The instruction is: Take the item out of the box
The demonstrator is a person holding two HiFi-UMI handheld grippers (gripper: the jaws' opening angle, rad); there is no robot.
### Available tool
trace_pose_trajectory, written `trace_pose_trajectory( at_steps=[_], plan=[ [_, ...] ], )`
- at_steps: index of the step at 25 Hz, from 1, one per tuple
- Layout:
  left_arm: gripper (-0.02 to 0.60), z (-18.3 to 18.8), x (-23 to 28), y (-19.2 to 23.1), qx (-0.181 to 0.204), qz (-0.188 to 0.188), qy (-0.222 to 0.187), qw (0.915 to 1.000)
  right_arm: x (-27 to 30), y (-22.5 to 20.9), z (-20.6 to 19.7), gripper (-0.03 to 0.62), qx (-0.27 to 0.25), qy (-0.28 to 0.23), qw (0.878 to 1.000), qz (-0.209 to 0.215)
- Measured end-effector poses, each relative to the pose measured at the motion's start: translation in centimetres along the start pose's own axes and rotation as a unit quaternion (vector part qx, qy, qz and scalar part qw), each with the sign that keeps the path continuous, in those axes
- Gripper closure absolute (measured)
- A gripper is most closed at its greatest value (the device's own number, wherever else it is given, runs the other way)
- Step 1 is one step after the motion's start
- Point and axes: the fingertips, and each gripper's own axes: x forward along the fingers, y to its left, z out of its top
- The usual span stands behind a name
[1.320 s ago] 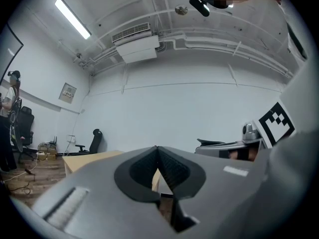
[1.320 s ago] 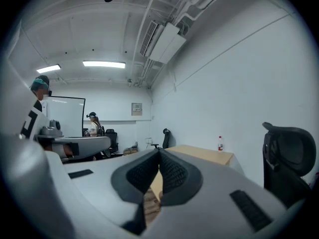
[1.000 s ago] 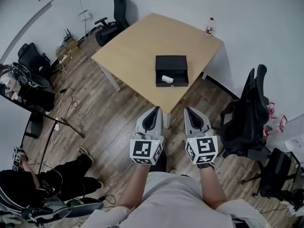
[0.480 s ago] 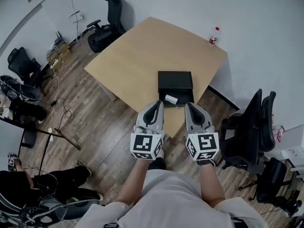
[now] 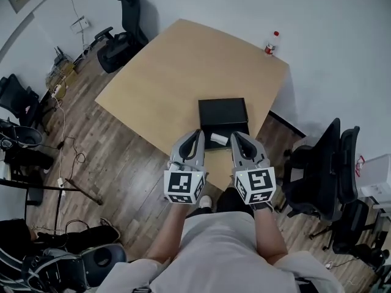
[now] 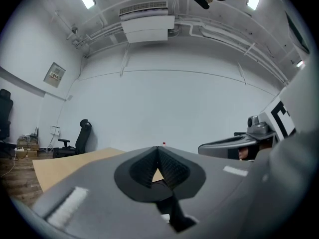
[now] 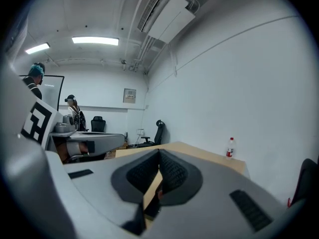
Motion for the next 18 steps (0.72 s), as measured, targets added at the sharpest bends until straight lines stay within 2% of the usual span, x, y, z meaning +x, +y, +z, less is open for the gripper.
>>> trace_pose_trajectory(
  at_steps=[5,9,15,18],
  plan=[
    [0.574,-1.7,3.6,0.4,0.000,-0.007,0.023,0.9997,3.4,-2.1,-3.0,0.582,0.002,0.049,0.998,0.030],
    [0.574,-3.6,6.7,1.5,-0.016,0.000,0.042,0.9990,6.7,-3.5,-5.7,0.582,-0.016,0.083,0.995,0.057],
    [0.574,-6.2,10.0,3.0,-0.028,0.015,0.072,0.9969,10.7,-4.0,-9.5,0.582,-0.048,0.141,0.981,0.122],
    [0.575,-6.9,11.2,3.9,-0.042,0.018,0.068,0.9966,12.0,-4.1,-11.9,0.582,-0.058,0.172,0.973,0.141]
  ],
)
